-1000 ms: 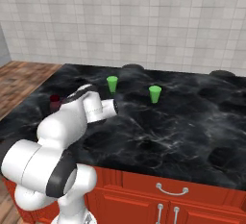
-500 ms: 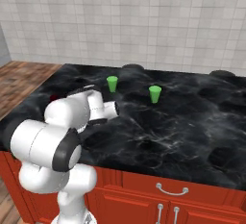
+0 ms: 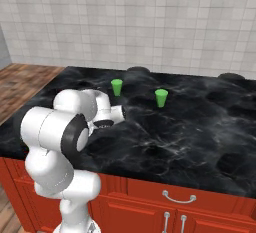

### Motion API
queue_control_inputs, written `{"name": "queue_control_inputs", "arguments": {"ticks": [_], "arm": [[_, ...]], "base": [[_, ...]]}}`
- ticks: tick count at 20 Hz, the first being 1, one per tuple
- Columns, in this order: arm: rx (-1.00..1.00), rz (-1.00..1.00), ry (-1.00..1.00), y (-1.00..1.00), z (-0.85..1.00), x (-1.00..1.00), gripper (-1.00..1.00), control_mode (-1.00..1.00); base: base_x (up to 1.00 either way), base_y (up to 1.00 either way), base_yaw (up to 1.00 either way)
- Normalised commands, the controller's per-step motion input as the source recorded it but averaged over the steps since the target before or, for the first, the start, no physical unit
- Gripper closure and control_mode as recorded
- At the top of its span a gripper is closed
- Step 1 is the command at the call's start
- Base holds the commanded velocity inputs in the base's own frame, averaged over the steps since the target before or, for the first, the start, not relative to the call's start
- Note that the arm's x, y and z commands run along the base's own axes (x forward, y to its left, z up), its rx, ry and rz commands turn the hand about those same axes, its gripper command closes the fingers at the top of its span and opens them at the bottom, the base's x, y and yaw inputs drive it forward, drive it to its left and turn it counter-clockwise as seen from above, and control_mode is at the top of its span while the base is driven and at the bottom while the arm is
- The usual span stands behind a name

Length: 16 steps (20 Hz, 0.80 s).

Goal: Place the drinks on the dining counter in a tight cluster.

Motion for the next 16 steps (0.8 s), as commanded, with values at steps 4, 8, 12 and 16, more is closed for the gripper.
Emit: {"name": "queue_control_inputs", "arguments": {"ticks": [4,8,12,16], "arm": [[0.00,0.02,0.00,0.01,-0.17,0.29,1.00,-1.00],[0.00,0.00,0.00,0.04,-0.13,0.32,1.00,-1.00],[0.00,0.00,0.00,0.06,-0.10,0.33,1.00,-1.00],[0.00,0.00,0.00,0.06,-0.15,0.32,1.00,-1.00]], "base": [[0.00,0.00,0.00],[0.00,0.00,0.00],[0.00,0.00,0.00],[0.00,0.00,0.00]]}}
